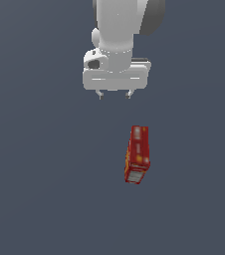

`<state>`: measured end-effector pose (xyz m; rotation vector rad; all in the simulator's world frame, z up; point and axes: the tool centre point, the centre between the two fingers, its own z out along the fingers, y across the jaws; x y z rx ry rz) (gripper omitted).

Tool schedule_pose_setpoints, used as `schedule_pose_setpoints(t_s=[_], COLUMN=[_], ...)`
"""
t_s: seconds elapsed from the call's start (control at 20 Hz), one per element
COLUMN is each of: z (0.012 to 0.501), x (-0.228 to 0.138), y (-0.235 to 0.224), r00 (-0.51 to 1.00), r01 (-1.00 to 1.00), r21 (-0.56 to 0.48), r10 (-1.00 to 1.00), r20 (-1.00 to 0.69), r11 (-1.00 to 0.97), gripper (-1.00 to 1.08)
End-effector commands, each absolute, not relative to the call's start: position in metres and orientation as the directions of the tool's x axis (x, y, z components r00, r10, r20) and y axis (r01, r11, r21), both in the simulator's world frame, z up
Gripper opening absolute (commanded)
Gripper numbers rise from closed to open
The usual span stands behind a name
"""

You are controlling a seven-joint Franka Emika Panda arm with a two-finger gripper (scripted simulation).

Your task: Pick up the object and move it to a goal position.

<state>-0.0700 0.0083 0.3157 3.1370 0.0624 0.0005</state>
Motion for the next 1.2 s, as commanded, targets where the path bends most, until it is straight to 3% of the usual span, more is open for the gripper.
schedule_pose_setpoints(t_s=[0.0, 0.7, 1.15], z=[0.316, 0.309, 0.3], x=[-0.07, -0.069, -0.039], y=[0.008, 0.032, 0.044], r00=[0.999, 0.998, 1.0], r01=[0.04, 0.054, 0.018], r21=[0.004, -0.02, -0.013], r10=[0.04, 0.054, 0.018], r20=[0.0, -0.027, -0.023], r11=[-0.999, -0.998, -1.0], gripper=[1.0, 1.0, 1.0])
